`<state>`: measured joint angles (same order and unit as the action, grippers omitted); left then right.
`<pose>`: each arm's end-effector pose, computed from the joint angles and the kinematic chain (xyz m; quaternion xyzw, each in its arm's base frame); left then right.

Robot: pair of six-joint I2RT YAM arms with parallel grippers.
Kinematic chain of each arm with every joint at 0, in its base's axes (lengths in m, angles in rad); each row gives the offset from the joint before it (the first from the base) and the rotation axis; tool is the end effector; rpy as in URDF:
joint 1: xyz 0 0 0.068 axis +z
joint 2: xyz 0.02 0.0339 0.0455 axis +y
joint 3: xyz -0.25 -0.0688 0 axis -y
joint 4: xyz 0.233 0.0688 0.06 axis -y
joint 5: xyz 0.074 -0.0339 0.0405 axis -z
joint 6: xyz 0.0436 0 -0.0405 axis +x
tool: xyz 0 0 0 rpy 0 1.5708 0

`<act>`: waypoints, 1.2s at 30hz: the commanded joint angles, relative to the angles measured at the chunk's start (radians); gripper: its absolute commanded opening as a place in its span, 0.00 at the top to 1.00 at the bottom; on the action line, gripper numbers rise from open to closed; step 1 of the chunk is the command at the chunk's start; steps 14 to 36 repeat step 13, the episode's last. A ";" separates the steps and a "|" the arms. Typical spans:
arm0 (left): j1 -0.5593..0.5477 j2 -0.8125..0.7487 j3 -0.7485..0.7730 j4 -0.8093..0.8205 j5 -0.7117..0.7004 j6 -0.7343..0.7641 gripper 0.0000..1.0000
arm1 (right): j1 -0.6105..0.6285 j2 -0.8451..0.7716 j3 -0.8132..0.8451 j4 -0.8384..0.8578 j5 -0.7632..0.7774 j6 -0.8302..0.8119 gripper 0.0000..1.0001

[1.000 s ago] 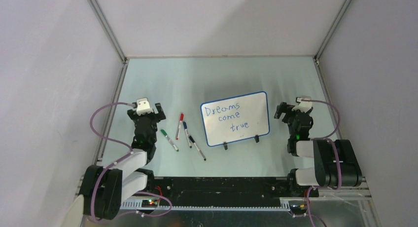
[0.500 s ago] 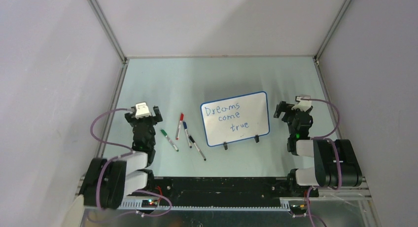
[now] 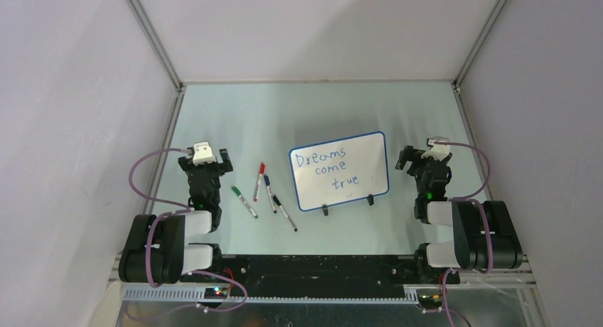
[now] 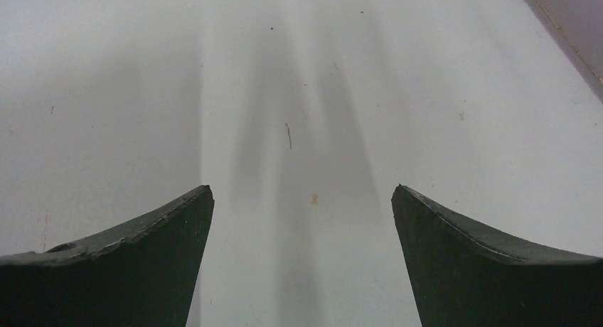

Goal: Write a sentence on the whiteboard
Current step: Reset both arms

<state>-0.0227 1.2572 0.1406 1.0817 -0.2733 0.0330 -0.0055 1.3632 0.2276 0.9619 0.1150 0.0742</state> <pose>0.2151 0.0069 0.1642 -0.0747 0.7150 0.1015 0.6877 0.2366 -0.0063 0.1519 0.0674 0.7624 -0.0219 0.6432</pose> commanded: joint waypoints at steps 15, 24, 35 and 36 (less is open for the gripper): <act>0.016 0.001 0.041 -0.004 0.004 -0.021 0.01 | 0.033 -0.006 0.006 0.044 0.040 -0.017 0.01; 0.016 0.001 0.041 -0.004 0.004 -0.021 0.01 | 0.033 -0.006 0.006 0.044 0.040 -0.017 0.01; 0.016 0.001 0.041 -0.004 0.004 -0.021 0.01 | 0.033 -0.006 0.006 0.044 0.040 -0.017 0.01; 0.016 0.001 0.041 -0.004 0.004 -0.021 0.01 | 0.033 -0.006 0.006 0.044 0.040 -0.017 0.01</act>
